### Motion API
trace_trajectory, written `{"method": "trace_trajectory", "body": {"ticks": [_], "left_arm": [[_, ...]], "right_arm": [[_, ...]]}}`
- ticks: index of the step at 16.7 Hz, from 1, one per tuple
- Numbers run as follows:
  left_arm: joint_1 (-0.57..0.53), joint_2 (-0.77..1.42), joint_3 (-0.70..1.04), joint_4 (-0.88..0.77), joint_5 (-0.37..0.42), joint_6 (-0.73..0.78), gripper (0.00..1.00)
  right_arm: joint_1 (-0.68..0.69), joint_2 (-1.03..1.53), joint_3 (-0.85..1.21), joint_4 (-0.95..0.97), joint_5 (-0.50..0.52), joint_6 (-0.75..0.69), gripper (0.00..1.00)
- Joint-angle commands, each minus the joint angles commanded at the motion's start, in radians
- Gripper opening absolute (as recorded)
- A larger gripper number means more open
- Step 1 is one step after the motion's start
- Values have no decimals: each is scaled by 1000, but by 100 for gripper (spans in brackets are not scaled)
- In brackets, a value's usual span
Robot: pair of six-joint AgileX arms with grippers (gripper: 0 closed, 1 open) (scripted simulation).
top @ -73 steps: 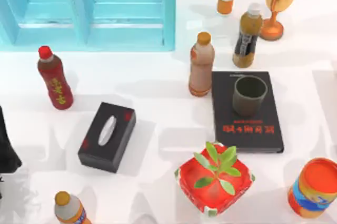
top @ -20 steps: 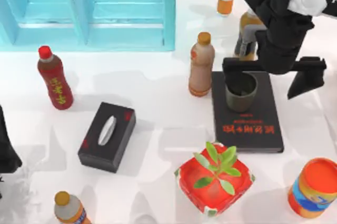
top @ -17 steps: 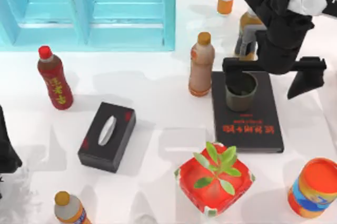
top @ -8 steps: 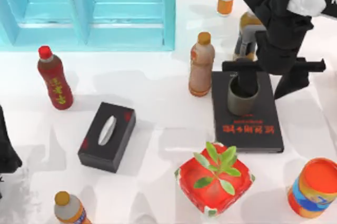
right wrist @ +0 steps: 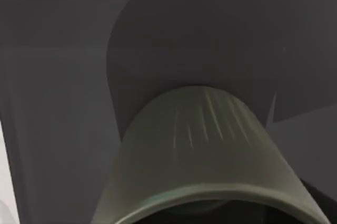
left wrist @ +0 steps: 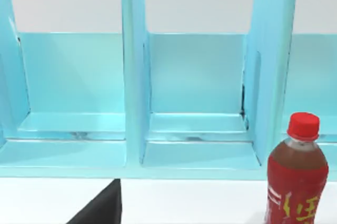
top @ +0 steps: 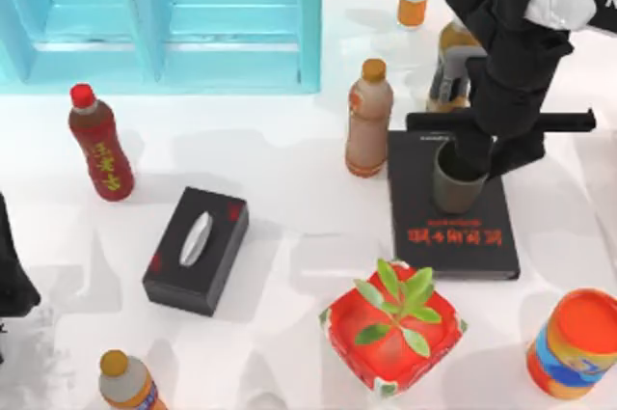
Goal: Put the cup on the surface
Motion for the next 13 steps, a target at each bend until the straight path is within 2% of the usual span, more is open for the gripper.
{"method": "trace_trajectory", "body": {"ticks": [6, 13], "left_arm": [[0, 0, 0, 0, 0, 0, 100], [0, 0, 0, 0, 0, 0, 100]], "right_arm": [[-2, -2, 4, -4, 0, 0, 0], [-4, -30, 151, -179, 0, -1, 0]]}}
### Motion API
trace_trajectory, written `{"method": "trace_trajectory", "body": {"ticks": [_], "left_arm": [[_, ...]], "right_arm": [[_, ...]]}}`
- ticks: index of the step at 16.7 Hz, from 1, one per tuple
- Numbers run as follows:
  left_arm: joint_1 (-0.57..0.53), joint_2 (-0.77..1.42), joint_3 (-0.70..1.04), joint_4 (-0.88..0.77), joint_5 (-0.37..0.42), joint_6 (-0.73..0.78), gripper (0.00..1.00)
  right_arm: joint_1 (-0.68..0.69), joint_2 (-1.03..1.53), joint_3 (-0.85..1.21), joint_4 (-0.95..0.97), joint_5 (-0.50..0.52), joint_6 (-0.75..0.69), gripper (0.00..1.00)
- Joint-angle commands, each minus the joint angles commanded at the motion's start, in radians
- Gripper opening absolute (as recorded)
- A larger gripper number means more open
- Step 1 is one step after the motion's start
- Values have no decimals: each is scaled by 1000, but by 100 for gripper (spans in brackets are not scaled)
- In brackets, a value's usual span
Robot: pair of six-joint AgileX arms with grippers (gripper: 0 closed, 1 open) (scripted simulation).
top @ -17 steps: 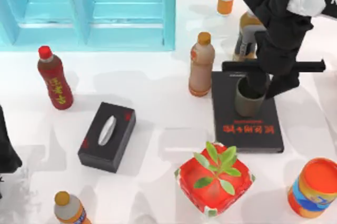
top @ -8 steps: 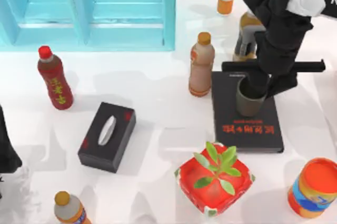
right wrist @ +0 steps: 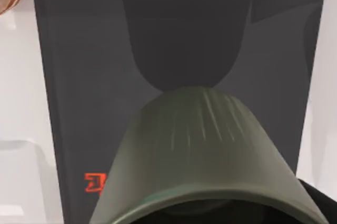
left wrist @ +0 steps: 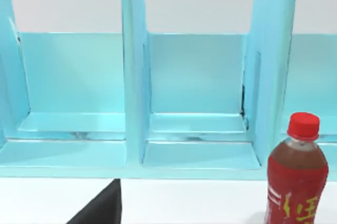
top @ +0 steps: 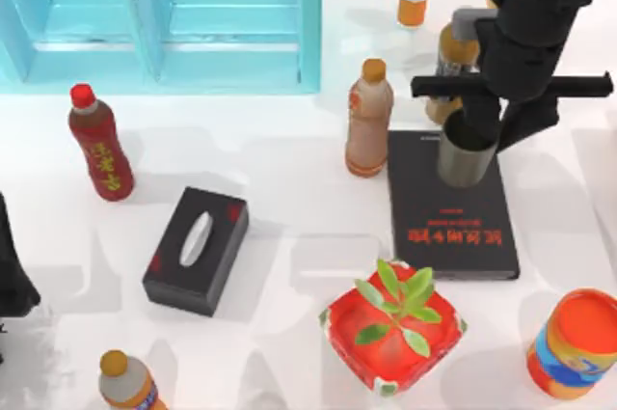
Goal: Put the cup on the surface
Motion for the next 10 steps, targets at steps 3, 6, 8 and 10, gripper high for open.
{"method": "trace_trajectory", "body": {"ticks": [3, 6, 8, 10], "left_arm": [[0, 0, 0, 0, 0, 0, 100], [0, 0, 0, 0, 0, 0, 100], [0, 0, 0, 0, 0, 0, 100], [0, 0, 0, 0, 0, 0, 100]], "right_arm": [[0, 0, 3, -4, 0, 0, 0], [15, 7, 17, -12, 0, 17, 0], [62, 22, 75, -49, 1, 71, 0], [133, 51, 164, -104, 2, 146, 0]]}}
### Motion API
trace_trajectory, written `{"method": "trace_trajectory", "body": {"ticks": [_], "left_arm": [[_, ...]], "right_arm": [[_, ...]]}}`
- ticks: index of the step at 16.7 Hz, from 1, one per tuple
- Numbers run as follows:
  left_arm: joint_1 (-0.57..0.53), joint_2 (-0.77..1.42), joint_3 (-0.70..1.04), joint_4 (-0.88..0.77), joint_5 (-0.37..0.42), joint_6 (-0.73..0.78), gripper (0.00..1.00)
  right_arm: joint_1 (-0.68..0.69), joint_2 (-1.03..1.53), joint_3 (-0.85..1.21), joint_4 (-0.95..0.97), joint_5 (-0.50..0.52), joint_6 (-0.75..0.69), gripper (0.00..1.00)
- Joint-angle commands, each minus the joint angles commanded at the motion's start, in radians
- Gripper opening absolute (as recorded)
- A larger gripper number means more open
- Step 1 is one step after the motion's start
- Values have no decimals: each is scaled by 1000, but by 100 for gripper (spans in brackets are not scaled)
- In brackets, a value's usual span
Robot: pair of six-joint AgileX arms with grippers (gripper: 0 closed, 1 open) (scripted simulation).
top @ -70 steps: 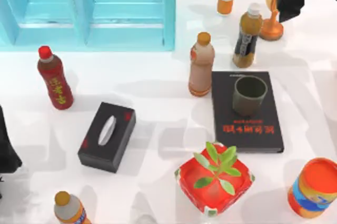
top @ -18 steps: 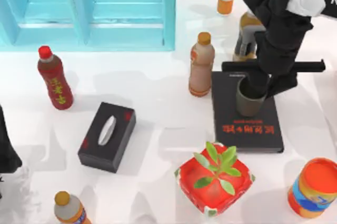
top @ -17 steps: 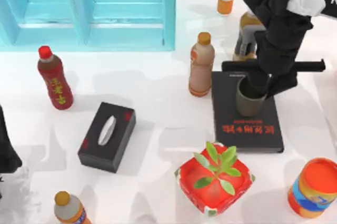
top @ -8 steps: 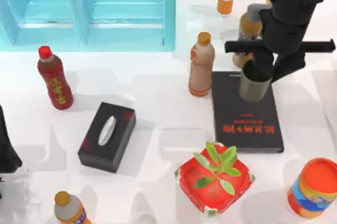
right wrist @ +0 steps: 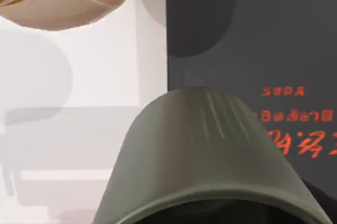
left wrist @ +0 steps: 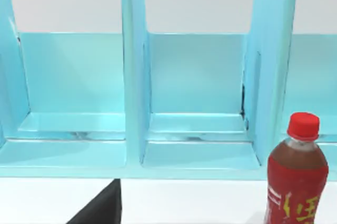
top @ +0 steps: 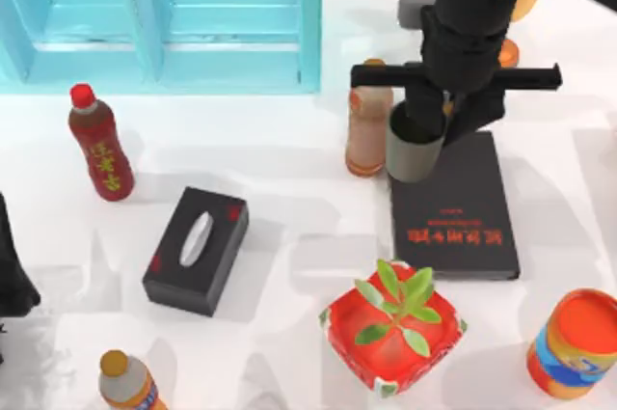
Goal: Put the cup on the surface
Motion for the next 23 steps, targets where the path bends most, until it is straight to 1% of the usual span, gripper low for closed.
{"method": "trace_trajectory", "body": {"ticks": [5, 9, 13, 18, 23], "left_arm": [[0, 0, 0, 0, 0, 0, 100], [0, 0, 0, 0, 0, 0, 100], [0, 0, 0, 0, 0, 0, 100], [0, 0, 0, 0, 0, 0, 100], [0, 0, 0, 0, 0, 0, 100]], "right_arm": [[187, 79, 202, -122, 5, 174, 0], [208, 89, 222, -139, 6, 194, 0], [208, 88, 178, -95, 4, 196, 0], [221, 95, 1, 89, 6, 209, 0], [225, 96, -21, 111, 6, 211, 0]]}}
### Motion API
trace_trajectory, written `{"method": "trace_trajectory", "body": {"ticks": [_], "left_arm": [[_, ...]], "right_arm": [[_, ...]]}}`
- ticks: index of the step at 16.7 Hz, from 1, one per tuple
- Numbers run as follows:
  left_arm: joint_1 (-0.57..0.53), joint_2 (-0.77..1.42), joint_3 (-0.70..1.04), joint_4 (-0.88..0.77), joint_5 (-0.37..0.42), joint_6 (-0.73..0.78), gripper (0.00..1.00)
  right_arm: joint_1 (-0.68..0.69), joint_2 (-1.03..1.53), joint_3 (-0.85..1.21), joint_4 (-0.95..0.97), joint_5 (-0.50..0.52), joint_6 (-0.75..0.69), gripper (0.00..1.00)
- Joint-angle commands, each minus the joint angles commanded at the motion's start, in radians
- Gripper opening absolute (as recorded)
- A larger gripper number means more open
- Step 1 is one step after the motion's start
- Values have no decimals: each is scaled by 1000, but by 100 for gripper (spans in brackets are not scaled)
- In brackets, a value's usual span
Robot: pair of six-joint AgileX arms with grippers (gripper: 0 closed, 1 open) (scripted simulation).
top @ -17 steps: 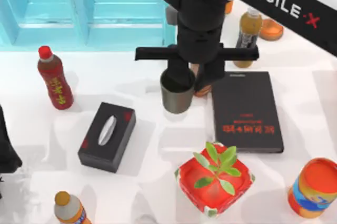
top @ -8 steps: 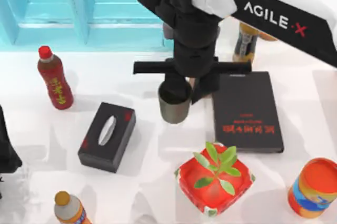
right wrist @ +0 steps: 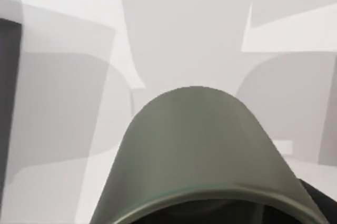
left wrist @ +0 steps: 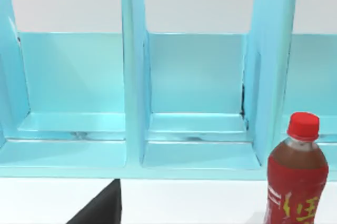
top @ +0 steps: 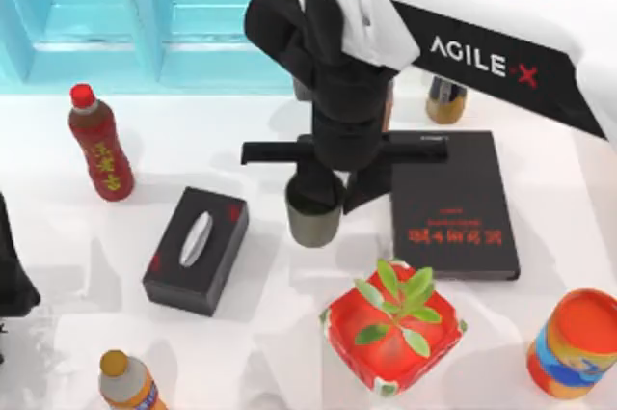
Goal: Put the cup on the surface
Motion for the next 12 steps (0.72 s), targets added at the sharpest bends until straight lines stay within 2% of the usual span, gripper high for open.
{"method": "trace_trajectory", "body": {"ticks": [12], "left_arm": [[0, 0, 0, 0, 0, 0, 100]], "right_arm": [[0, 0, 0, 0, 0, 0, 90]]}}
